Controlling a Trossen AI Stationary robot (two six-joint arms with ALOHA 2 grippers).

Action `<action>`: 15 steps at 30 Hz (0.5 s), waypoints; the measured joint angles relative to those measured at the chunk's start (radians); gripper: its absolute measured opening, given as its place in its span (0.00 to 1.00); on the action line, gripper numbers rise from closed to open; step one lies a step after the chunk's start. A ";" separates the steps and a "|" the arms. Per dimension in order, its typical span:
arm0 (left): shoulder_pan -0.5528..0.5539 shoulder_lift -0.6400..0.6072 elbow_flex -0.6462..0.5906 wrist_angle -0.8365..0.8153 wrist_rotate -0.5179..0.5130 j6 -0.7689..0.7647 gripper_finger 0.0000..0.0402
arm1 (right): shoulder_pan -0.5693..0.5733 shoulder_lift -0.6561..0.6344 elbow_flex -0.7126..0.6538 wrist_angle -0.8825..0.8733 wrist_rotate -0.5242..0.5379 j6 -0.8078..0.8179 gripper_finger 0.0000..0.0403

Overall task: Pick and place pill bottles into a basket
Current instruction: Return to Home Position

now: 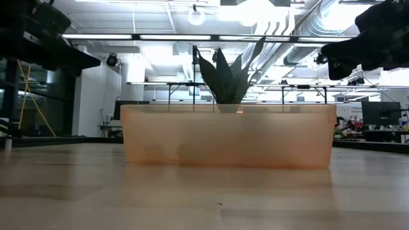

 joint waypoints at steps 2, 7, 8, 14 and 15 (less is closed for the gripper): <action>0.018 0.001 -0.012 0.019 0.048 0.001 0.13 | 0.000 -0.002 0.000 0.018 0.029 -0.018 0.02; 0.023 0.001 -0.083 0.196 0.073 0.013 0.05 | 0.002 -0.002 0.000 0.090 0.038 -0.020 0.02; 0.023 0.002 -0.085 0.198 0.066 0.017 0.05 | 0.002 -0.002 0.000 0.100 0.034 -0.021 0.02; 0.023 0.006 -0.092 0.221 0.081 0.042 0.18 | 0.002 0.000 0.000 0.086 0.083 -0.059 0.02; 0.023 0.006 -0.092 0.222 0.081 0.042 0.20 | 0.002 0.000 0.000 0.086 0.091 -0.056 0.02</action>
